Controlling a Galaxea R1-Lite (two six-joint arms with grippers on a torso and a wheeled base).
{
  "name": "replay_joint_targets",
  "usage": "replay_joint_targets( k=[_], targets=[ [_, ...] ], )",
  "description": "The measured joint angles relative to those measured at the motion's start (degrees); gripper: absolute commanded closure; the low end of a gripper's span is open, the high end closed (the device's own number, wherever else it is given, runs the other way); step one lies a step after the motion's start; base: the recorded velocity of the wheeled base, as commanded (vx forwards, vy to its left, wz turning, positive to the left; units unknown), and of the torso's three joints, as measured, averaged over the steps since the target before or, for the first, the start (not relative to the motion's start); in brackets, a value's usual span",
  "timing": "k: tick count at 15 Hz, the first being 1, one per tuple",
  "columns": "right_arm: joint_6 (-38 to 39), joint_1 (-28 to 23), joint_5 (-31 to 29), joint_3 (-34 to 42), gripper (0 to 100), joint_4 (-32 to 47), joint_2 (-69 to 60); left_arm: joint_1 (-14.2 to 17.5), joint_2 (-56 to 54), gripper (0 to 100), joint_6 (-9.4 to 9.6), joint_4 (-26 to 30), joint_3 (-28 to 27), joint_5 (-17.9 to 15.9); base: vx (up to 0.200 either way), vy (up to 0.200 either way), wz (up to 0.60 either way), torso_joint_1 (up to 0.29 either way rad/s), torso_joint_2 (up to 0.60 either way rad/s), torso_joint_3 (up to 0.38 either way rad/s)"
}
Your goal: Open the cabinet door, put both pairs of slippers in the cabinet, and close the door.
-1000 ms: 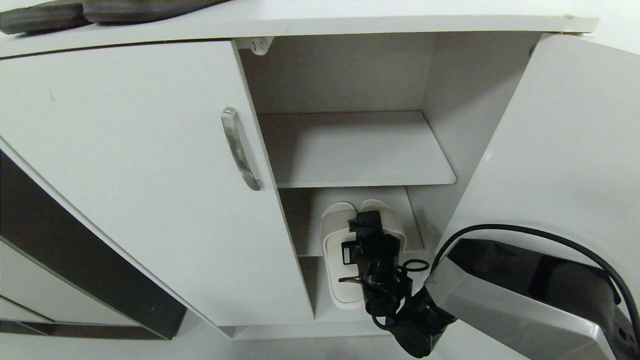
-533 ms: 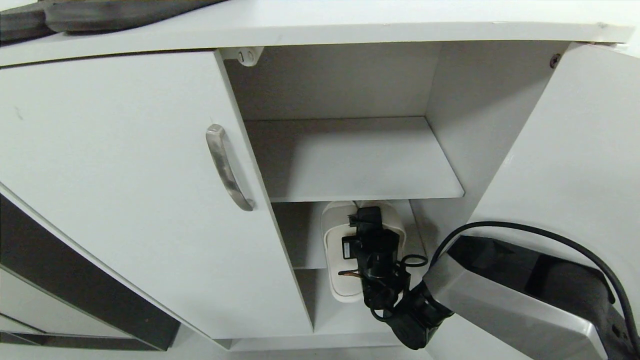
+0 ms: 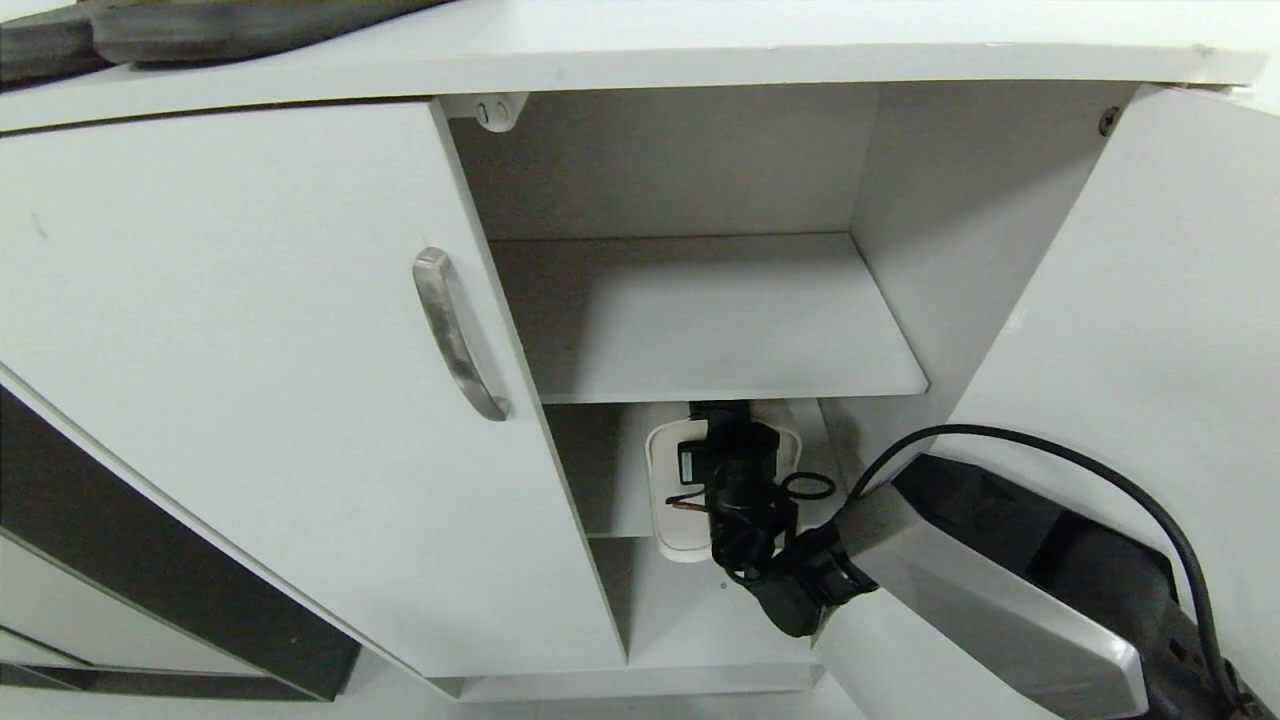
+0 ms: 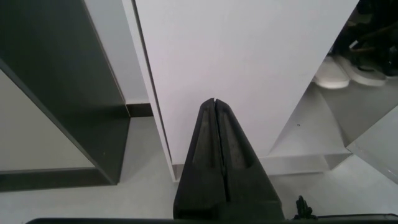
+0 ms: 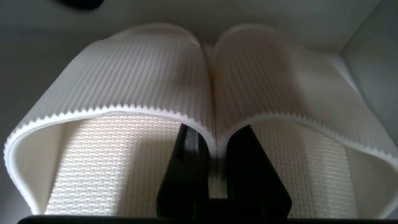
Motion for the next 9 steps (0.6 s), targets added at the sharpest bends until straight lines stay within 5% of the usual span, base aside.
replay_joint_targets(
  k=[4,5,9],
  targets=[
    [-0.15,-0.83,0.02,-4.45,100,1.94,1.21,0.05,0.00,100,0.00,0.00,0.00,0.00,0.000,0.000,0.00,0.000,0.00,0.000],
    [-0.17,-0.83,0.02,-4.58,0,1.96,1.49,0.02,0.00,100,0.00,0.00,0.00,0.00,0.000,0.000,0.00,0.000,0.00,0.000],
    [-0.17,-0.90,-0.01,-4.55,0,1.78,2.50,-0.02,0.00,100,0.00,0.00,0.00,0.02,0.000,0.000,0.00,0.000,0.00,0.000]
  ],
)
